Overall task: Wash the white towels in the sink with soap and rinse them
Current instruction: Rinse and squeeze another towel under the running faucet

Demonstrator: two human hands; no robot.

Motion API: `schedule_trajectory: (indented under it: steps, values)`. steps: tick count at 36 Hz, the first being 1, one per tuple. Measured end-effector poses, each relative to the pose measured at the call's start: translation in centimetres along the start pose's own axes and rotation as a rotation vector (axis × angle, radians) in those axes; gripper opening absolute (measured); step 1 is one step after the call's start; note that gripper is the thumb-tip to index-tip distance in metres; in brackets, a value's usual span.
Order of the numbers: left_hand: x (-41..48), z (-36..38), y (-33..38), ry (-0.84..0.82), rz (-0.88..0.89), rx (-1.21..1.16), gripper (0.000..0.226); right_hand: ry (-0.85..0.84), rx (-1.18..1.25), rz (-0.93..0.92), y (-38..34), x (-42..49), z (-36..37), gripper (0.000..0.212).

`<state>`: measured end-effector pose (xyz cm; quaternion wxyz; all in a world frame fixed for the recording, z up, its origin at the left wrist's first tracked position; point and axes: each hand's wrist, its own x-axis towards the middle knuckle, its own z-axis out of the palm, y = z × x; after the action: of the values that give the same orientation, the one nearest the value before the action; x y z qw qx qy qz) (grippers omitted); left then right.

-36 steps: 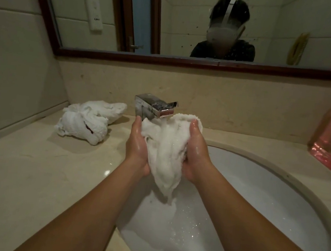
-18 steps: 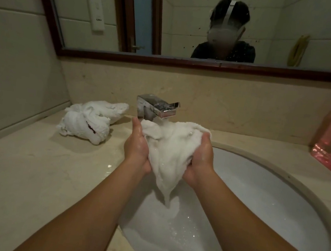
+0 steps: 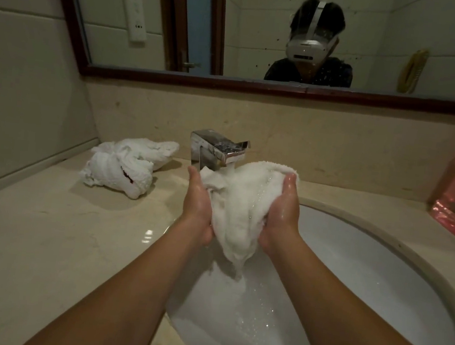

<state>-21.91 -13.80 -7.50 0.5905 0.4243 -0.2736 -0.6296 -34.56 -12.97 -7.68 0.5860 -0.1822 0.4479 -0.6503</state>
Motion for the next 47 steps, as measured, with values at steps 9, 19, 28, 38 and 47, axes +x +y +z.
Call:
schedule_trajectory:
  steps: [9,19,28,38,47]
  values:
    - [-2.1,0.7,0.0,-0.182,0.071,0.020,0.080,0.010,0.038,0.052,-0.4,0.2,0.1,0.079]
    - [3.4,-0.6,-2.8,-0.042,0.163,0.289,0.112,-0.040,0.149,-0.007,-0.2,0.5,0.2,0.066]
    - [2.4,-0.9,-1.7,0.082,0.110,0.140,0.107,-0.169,-0.394,-0.282,-0.5,-0.5,-0.6,0.030]
    - [0.3,-0.2,-1.5,-0.018,0.148,0.321,0.116,-0.330,-0.156,0.079,-0.7,-1.5,-1.2,0.109]
    - [-3.9,2.0,-1.5,0.082,0.404,0.545,0.046,-0.033,-0.419,-0.212,1.0,-3.1,1.0,0.061]
